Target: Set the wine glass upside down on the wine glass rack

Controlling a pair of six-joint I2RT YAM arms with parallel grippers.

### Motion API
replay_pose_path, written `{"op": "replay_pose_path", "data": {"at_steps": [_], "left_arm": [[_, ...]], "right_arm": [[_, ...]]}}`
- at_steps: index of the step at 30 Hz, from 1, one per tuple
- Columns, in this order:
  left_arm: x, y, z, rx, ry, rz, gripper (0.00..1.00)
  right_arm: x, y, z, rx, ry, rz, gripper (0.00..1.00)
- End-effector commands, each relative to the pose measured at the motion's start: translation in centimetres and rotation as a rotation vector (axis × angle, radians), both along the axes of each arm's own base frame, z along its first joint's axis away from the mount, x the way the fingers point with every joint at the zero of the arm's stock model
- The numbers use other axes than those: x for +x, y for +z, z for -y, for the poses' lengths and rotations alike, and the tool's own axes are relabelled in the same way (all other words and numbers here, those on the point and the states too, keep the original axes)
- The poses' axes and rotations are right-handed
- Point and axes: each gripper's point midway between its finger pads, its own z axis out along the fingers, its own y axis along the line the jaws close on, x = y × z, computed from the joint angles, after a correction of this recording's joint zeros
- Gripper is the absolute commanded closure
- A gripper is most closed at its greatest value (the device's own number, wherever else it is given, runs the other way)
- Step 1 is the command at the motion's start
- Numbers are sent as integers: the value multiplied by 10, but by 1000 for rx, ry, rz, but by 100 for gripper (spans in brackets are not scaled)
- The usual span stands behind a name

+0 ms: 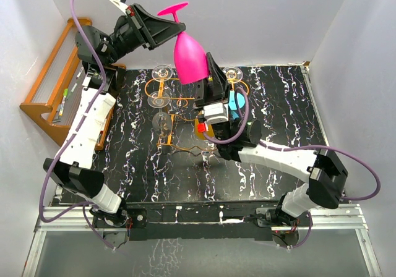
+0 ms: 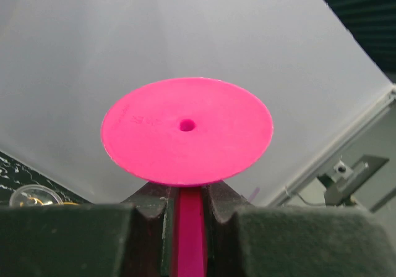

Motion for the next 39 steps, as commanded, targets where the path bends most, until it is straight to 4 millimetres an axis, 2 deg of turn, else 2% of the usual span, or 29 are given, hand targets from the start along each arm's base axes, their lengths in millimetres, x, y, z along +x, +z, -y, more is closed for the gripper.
{"op": "replay_pose_path", "data": {"at_steps": [1, 3, 10, 14, 19, 25, 29, 34, 36, 38, 39], "left_arm": [[-46, 15, 5, 49, -98, 201, 100], [-52, 23, 3, 49, -89, 250, 100], [-52, 40, 1, 63, -30, 340, 100], [-53, 47, -1, 54, -15, 358, 100], [-53, 51, -2, 51, -1, 366, 100], [-56, 51, -3, 58, 1, 375, 100], [-67, 47, -5, 99, 3, 438, 100], [-86, 33, -11, 175, 23, 529, 100], [-91, 22, -13, 223, 35, 567, 100], [-90, 3, -14, 285, 56, 582, 100], [-97, -1, -18, 311, 73, 602, 100]], "right_arm": [[-20, 16, -5, -36, 121, 65, 71], [-27, 8, -15, -104, 185, 62, 64], [-39, -6, -33, -231, 303, 30, 60], [-42, -16, -45, -295, 369, -20, 53], [-42, -24, -53, -335, 404, -51, 52], [-48, -23, -60, -353, 459, -55, 50], [-53, -18, -49, -330, 456, -62, 44], [-75, -6, -12, -297, 506, -104, 38], [-87, -4, 1, -319, 537, -135, 31], [-99, -5, 11, -366, 571, -174, 28], [-104, -6, 15, -385, 584, -192, 27]]}}
